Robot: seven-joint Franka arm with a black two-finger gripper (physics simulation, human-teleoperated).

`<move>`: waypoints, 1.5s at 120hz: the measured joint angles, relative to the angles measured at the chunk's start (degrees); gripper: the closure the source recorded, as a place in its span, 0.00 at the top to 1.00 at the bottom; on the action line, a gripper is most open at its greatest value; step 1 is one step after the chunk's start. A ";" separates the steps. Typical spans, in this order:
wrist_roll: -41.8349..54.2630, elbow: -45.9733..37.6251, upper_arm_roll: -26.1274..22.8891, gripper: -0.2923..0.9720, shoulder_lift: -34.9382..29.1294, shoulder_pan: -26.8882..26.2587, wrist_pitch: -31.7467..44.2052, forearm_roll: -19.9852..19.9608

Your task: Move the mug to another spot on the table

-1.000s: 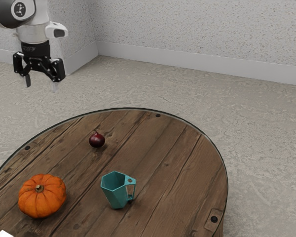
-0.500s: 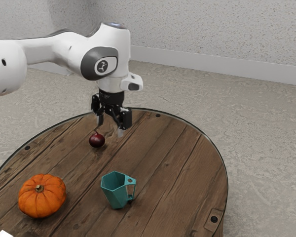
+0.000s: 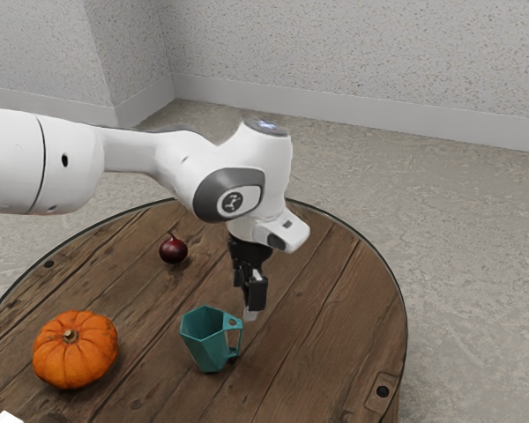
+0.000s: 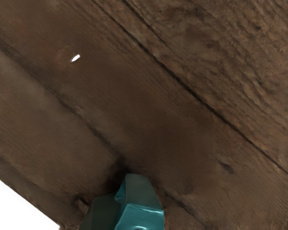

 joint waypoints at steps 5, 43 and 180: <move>1.36 -1.59 -0.20 0.77 -0.13 -0.45 0.38 -0.08; 10.33 -4.03 -0.22 0.77 0.11 -0.68 2.79 3.76; 23.22 -9.02 0.31 0.77 3.18 1.87 14.89 2.54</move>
